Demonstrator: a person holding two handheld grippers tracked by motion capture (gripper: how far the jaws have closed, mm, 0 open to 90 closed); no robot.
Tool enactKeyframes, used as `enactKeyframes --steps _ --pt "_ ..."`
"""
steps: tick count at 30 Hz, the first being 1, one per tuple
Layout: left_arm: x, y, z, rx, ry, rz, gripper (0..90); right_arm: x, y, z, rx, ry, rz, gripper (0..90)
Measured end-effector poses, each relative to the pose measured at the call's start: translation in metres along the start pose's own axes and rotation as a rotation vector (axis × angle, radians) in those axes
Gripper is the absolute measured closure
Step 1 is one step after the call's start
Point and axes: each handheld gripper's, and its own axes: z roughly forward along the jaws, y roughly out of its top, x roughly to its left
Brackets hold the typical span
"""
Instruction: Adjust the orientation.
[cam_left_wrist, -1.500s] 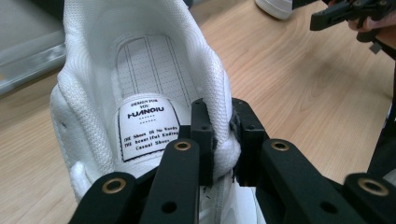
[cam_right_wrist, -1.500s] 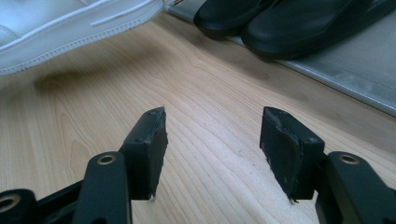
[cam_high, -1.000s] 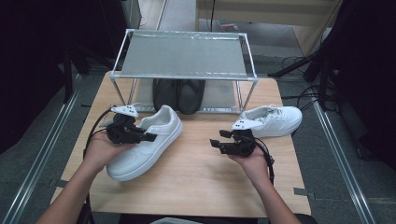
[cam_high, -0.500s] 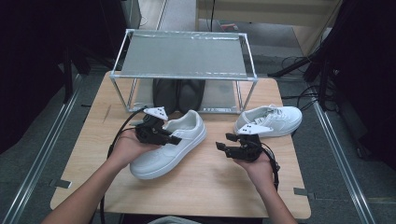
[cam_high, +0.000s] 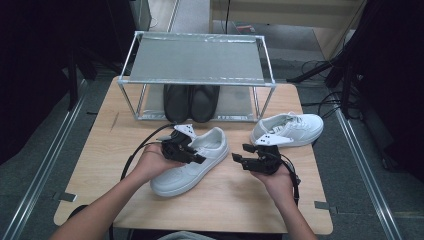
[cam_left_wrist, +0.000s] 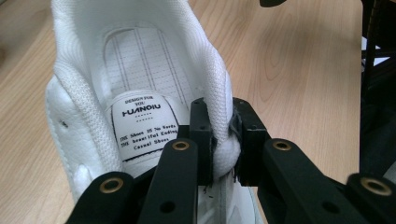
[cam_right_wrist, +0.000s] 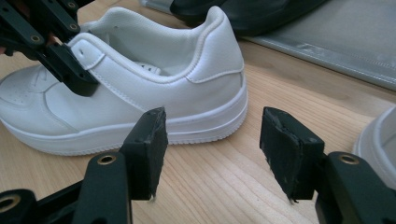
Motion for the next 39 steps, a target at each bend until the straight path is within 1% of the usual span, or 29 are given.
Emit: enactKeyframes --steps 1,2,3,5,7,9,10,15,18,25,28,30,31,32,35,39 --pt "0.000 -0.001 0.001 -0.003 -0.002 -0.002 80.7 0.001 0.000 0.000 0.002 0.003 -0.004 42.5" --pt "0.000 -0.001 0.002 0.004 -0.005 -0.003 80.4 0.001 0.000 0.001 0.003 0.005 -0.007 42.5" --pt "0.000 -0.002 0.002 0.012 0.003 0.001 79.9 0.002 0.001 0.001 0.004 0.007 -0.009 42.5" --pt "-0.002 -0.003 0.002 -0.005 0.008 -0.003 78.2 0.002 0.001 0.002 0.004 0.009 -0.012 42.5" --pt "-0.001 -0.004 -0.001 -0.011 0.016 -0.009 74.4 0.002 0.002 0.003 0.005 0.013 -0.013 42.6" --pt "0.000 -0.006 -0.006 -0.025 0.020 -0.020 71.7 0.002 0.003 0.005 0.004 0.018 -0.016 42.6" --pt "0.000 -0.007 -0.008 -0.033 0.018 -0.022 71.4 0.002 0.004 0.006 0.007 0.020 -0.018 42.6" --pt "-0.004 -0.011 -0.021 -0.050 0.042 -0.030 69.4 0.005 0.007 0.011 0.012 0.036 -0.033 42.7" --pt "-0.006 -0.014 -0.029 -0.065 0.045 -0.037 68.5 0.007 0.009 0.015 0.015 0.045 -0.039 42.7" --pt "-0.012 -0.021 -0.041 -0.078 0.054 -0.048 67.1 0.008 0.014 0.021 0.019 0.067 -0.055 44.3" --pt "-0.016 -0.024 -0.044 -0.074 0.054 -0.053 66.3 0.010 0.016 0.024 0.023 0.085 -0.064 47.7" --pt "-0.018 -0.026 -0.045 -0.079 0.055 -0.060 66.3 0.012 0.018 0.027 0.025 0.099 -0.066 47.9" --pt "-0.019 -0.027 -0.046 -0.074 0.054 -0.055 66.4 0.012 0.019 0.028 0.027 0.100 -0.069 47.9" --pt "-0.021 -0.028 -0.046 -0.078 0.062 -0.059 66.5 0.013 0.020 0.030 0.029 0.104 -0.071 47.8" --pt "-0.025 -0.031 -0.046 -0.083 0.066 -0.059 67.0 0.015 0.023 0.033 0.031 0.116 -0.082 48.8" --pt "-0.029 -0.035 -0.044 -0.075 0.066 -0.063 67.5 0.017 0.026 0.037 0.027 0.140 -0.079 53.7"
